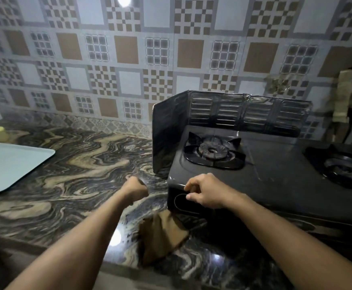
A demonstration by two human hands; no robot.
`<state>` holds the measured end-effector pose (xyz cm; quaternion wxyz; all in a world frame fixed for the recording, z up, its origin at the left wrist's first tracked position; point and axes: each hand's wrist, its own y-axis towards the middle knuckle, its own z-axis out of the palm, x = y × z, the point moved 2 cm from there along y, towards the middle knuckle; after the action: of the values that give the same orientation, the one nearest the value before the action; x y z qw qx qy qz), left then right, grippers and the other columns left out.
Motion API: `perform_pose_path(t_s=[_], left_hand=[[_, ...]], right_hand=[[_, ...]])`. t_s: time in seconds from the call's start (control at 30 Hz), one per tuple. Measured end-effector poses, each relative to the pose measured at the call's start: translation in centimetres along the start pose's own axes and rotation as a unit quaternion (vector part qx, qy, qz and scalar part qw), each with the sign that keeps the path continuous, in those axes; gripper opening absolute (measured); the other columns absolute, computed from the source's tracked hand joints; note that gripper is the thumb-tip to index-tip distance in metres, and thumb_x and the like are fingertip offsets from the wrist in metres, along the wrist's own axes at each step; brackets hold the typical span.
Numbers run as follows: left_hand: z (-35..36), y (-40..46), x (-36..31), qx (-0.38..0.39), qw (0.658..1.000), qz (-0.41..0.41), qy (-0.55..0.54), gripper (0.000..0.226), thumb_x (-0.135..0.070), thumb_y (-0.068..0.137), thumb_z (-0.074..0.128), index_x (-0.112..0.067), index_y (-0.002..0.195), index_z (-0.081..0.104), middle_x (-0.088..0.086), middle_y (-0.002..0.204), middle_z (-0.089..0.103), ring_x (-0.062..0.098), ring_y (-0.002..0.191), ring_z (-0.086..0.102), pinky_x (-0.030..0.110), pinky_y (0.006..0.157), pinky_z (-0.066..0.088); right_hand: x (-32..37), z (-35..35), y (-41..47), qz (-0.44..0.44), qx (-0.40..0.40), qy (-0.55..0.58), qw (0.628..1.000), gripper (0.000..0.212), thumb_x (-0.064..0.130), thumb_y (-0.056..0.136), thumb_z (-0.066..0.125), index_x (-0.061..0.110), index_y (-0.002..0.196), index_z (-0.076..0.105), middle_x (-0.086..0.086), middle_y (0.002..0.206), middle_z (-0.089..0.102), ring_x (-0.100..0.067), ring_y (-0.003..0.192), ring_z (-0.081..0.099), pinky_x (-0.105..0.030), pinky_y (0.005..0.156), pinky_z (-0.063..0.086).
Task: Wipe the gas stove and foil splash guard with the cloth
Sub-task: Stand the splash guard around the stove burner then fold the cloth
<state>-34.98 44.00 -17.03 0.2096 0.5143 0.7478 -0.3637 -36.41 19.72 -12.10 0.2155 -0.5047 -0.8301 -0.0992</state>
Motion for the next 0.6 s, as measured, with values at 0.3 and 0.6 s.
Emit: perform_pose_path(t_s=[0.3,0.6], left_hand=[[7.1,-4.5,6.8,0.027,0.994,-0.007,0.108,0.048,-0.047,0.059,0.086,-0.011,0.086,0.069,0.002,0.082,0.066,0.022,0.083,0.063,0.026,0.065,0.044],[8.8,-5.0,7.7,-0.035,0.995,-0.083,-0.042,0.039,-0.024,0.061,0.088,-0.011,0.074,0.053,0.007,0.075,0.058,0.021,0.068,0.051,0.028,0.052,0.035]], right_hand=[[0.5,12.2,-2.2,0.104,0.064,-0.139,0.983,0.031,0.027,0.086,0.057,0.015,0.114,0.059,-0.013,0.121,0.061,-0.036,0.114,0.057,-0.039,0.086,0.050],[-0.2,13.5,-2.5,0.197,-0.052,-0.033,0.978,0.027,0.021,0.083,0.061,0.021,0.109,0.069,-0.011,0.112,0.069,-0.032,0.108,0.062,-0.033,0.084,0.051]])
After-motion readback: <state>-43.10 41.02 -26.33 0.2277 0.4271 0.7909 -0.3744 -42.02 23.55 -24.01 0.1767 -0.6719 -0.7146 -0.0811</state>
